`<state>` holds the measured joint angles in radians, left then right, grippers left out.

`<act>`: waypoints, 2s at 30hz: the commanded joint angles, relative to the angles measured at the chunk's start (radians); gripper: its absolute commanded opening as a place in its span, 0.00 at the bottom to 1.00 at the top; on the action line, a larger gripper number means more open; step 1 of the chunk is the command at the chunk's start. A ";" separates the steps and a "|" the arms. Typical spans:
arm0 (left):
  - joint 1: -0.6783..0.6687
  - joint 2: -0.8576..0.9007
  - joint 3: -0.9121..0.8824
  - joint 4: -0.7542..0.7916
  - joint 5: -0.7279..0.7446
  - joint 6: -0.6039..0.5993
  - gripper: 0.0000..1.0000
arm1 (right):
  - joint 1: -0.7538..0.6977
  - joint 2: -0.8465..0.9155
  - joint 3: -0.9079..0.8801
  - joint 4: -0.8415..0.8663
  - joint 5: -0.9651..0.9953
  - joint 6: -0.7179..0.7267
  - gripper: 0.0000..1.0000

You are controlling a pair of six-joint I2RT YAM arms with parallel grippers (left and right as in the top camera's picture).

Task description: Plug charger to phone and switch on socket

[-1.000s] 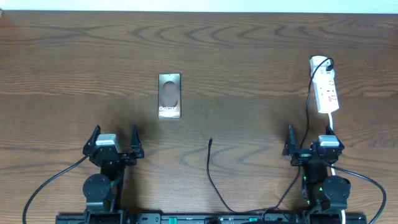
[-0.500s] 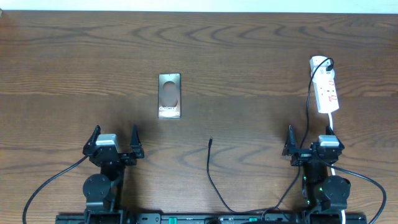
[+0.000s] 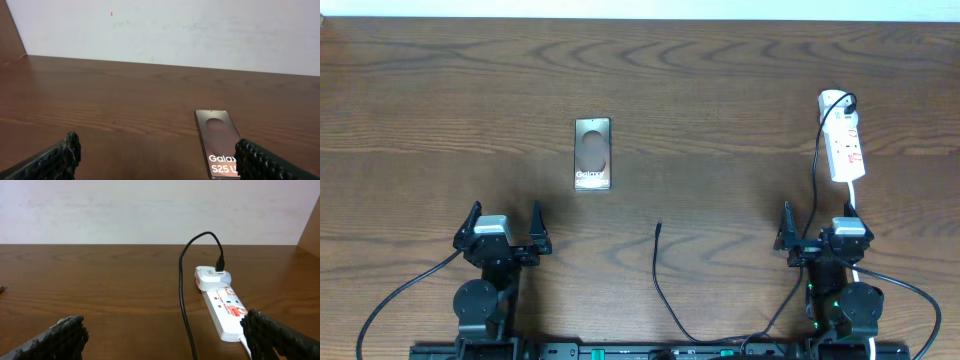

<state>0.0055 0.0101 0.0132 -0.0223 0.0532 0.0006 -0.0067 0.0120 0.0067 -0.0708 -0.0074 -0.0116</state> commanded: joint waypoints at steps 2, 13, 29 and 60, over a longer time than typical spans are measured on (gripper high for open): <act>0.005 -0.006 -0.009 -0.048 -0.020 0.010 0.96 | 0.008 -0.006 -0.002 -0.004 -0.006 0.007 0.99; 0.005 -0.006 -0.009 -0.048 -0.020 0.010 0.96 | 0.008 -0.006 -0.002 -0.004 -0.006 0.007 0.99; 0.005 -0.006 -0.009 -0.047 -0.020 0.010 0.96 | 0.008 -0.006 -0.002 -0.004 -0.006 0.007 0.99; 0.005 0.630 0.480 -0.075 -0.020 0.010 0.96 | 0.008 -0.006 -0.002 -0.004 -0.006 0.007 0.99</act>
<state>0.0055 0.5213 0.3840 -0.0814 0.0460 0.0006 -0.0067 0.0116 0.0067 -0.0708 -0.0078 -0.0116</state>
